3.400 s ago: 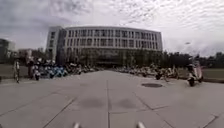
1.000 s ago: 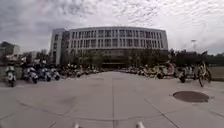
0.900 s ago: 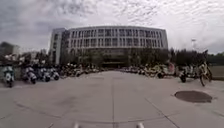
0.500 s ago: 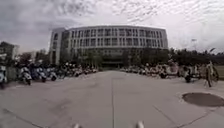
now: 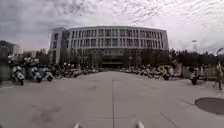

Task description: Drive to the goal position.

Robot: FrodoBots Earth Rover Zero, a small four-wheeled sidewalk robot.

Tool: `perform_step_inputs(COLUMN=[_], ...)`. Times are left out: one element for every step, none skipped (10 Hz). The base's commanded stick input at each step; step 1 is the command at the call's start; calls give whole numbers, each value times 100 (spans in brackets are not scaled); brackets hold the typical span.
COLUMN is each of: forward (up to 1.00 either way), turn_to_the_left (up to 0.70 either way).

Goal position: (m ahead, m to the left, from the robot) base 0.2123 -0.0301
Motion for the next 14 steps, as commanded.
perform_step_inputs(forward=[70, 70, 70, 70, 70, 70, 70, 70, 70, 70, 70, 70, 70, 70], turn_to_the_left=[0, 0, 0, 0, 0, 0, 0, 0, 0, 0, 0, 0, 0, 0])
